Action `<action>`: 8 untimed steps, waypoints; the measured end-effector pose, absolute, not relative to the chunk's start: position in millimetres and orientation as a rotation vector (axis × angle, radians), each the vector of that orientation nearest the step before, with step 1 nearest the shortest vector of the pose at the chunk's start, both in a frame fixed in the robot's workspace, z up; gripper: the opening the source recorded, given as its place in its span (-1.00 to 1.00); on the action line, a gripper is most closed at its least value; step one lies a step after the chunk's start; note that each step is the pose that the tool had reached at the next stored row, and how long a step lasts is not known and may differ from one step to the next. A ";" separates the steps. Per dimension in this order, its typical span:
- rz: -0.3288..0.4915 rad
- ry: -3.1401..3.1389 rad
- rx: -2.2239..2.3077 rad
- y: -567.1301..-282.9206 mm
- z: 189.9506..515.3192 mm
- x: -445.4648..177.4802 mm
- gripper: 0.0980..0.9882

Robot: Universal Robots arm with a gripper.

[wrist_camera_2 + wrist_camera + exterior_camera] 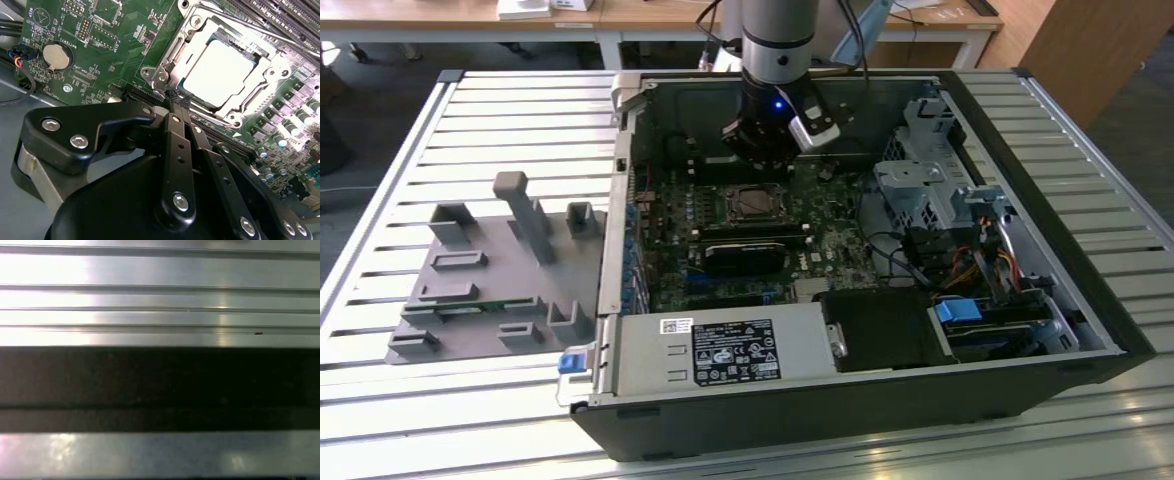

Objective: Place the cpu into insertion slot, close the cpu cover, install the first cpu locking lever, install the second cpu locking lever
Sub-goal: 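Install the second cpu locking lever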

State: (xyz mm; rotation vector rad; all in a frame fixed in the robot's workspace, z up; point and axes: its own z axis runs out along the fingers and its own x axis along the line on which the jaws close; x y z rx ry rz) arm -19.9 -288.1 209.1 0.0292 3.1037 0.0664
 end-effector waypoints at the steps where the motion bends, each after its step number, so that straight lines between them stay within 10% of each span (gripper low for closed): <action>1: 0.066 3.104 0.029 -288.3 209.0 -19.9 -0.98; 8: 0.066 3.104 0.029 -289.6 209.0 -19.9 -0.98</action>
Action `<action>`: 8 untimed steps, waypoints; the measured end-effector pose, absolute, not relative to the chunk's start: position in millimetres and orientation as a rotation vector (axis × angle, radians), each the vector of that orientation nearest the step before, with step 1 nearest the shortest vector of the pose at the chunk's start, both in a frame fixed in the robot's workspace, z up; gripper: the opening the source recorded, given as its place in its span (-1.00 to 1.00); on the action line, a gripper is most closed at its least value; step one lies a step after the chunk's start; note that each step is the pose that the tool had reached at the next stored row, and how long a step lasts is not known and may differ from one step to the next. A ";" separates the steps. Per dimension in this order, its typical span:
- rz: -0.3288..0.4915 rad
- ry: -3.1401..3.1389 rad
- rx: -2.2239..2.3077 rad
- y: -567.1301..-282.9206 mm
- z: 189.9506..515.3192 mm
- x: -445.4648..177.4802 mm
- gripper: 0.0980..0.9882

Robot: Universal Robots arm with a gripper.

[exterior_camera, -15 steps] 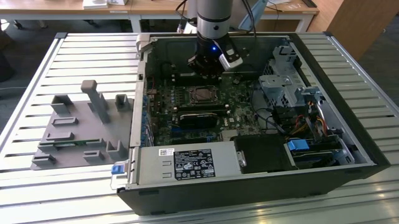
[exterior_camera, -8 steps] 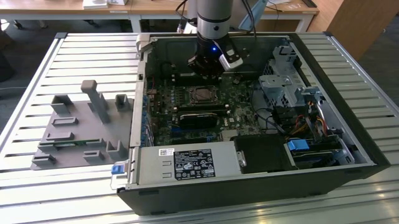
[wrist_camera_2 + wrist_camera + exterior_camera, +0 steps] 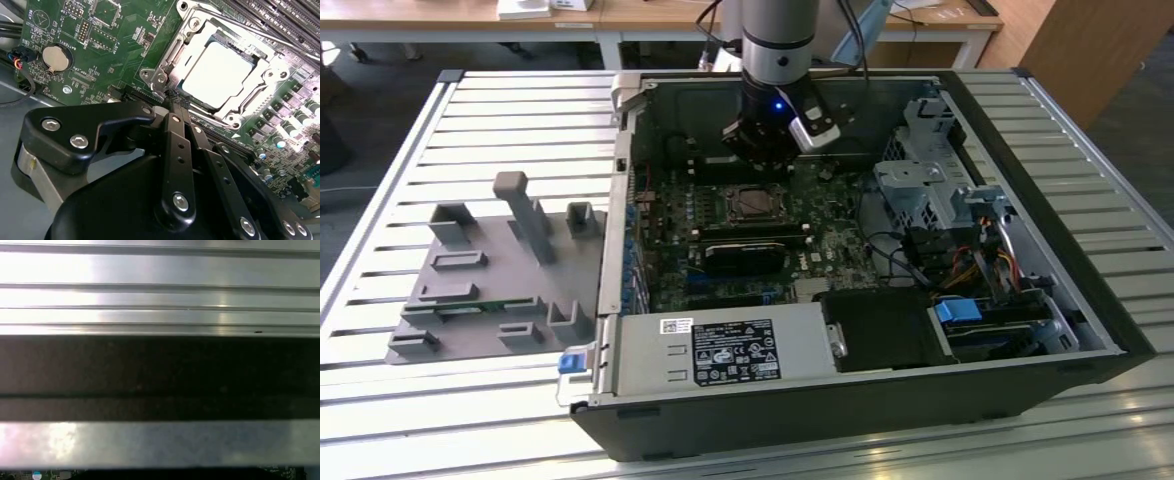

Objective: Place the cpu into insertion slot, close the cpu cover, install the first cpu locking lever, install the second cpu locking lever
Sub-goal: 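Install the second cpu locking lever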

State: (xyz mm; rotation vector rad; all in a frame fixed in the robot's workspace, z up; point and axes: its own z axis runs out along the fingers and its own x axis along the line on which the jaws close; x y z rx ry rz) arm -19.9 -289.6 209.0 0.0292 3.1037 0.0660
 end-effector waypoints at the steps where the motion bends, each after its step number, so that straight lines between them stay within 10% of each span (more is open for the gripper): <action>1: 0.066 3.104 0.029 -289.9 209.1 -19.9 -0.98; 8: 0.066 3.104 0.029 -293.1 209.0 -19.9 -0.98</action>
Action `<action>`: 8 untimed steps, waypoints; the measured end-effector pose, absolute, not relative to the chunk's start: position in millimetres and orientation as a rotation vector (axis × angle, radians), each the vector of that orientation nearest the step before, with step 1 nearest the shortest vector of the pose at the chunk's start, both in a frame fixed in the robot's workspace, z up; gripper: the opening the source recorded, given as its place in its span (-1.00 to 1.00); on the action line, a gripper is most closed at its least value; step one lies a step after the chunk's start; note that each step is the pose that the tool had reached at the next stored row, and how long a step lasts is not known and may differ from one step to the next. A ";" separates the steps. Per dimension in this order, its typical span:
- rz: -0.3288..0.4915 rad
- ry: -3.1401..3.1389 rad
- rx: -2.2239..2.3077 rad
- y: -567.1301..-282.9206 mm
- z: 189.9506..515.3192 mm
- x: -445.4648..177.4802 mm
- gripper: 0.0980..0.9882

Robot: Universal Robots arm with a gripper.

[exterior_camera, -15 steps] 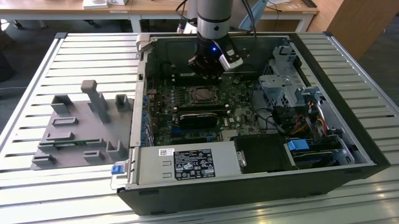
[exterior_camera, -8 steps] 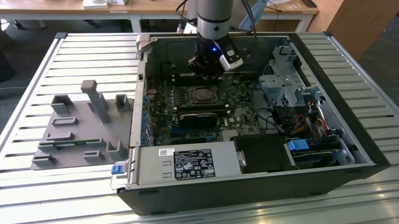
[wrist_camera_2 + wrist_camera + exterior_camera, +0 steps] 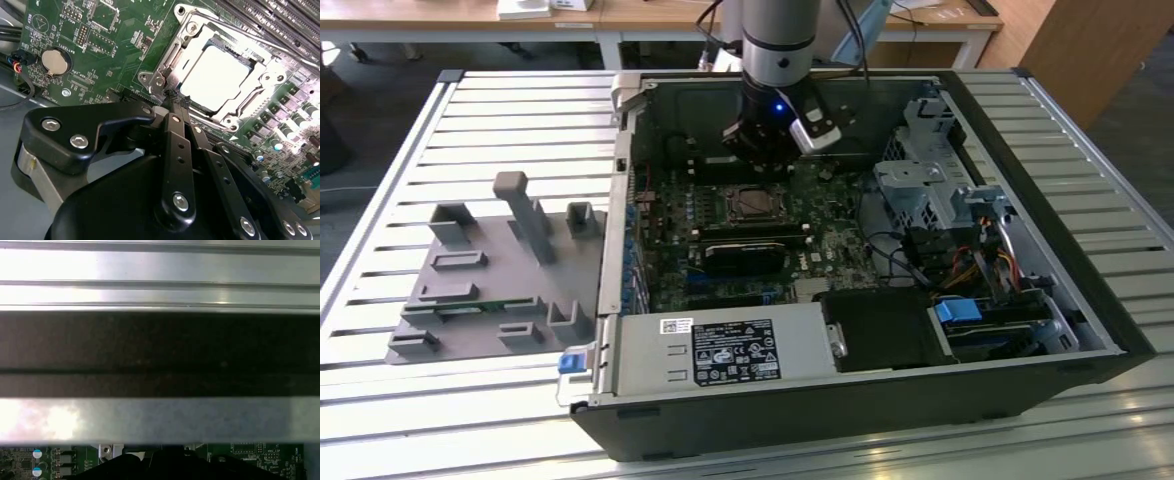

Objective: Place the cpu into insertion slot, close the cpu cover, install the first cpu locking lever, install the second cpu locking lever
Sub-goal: 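Install the second cpu locking lever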

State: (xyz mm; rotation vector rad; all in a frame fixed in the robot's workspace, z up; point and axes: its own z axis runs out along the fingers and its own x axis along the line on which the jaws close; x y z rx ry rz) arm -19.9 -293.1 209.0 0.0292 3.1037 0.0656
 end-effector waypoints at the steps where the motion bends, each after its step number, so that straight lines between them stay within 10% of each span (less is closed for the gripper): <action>1: 0.065 3.104 0.029 -293.5 209.0 -19.9 -0.98; 8: 0.065 3.104 0.029 -294.1 214.3 -19.9 -0.98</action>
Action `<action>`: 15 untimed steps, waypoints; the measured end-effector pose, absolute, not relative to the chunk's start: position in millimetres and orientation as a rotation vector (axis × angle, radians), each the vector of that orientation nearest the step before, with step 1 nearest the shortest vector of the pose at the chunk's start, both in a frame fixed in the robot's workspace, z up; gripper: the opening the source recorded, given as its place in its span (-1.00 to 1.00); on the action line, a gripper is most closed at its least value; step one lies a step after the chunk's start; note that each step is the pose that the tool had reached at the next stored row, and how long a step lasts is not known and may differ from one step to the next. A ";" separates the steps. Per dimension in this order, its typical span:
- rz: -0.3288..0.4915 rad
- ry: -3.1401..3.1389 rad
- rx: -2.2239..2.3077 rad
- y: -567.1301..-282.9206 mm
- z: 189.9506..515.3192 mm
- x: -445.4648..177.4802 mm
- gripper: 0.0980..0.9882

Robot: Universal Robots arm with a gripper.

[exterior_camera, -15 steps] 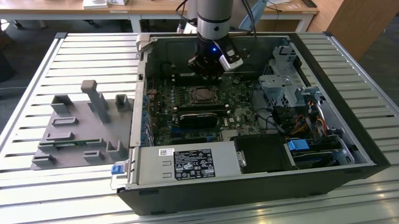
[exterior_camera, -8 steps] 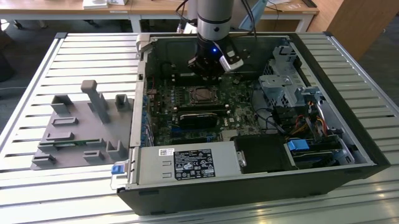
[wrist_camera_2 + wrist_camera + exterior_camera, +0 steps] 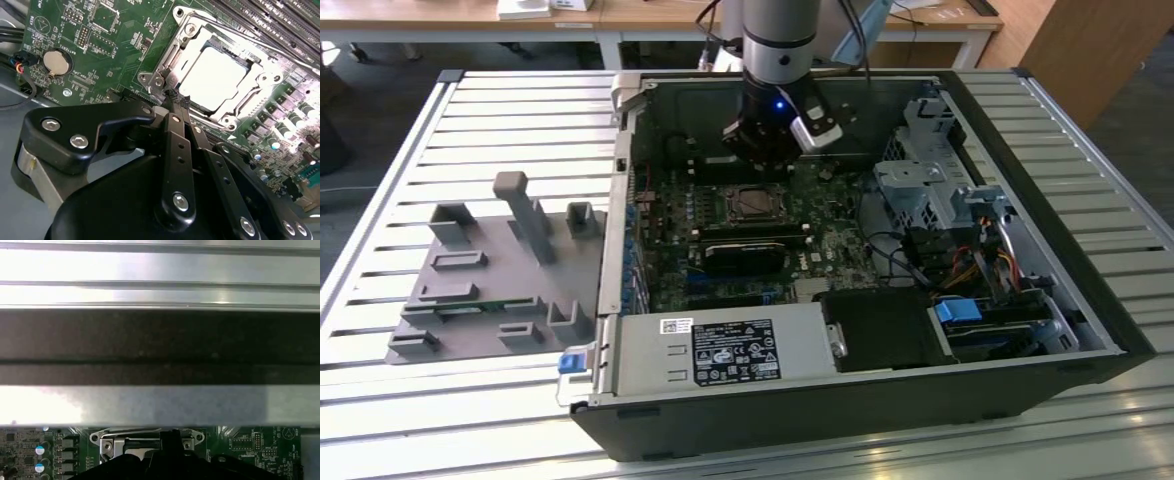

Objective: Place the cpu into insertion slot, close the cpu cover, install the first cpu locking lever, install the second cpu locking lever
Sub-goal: 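Install the second cpu locking lever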

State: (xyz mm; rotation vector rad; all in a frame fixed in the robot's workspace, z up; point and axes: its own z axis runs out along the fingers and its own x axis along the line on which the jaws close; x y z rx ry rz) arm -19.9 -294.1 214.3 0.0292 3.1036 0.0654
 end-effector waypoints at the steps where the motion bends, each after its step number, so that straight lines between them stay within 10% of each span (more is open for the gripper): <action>1: 0.065 3.104 0.029 -294.1 216.6 -19.9 -0.98; 15: 0.063 3.104 0.029 -298.5 242.0 -19.9 -0.98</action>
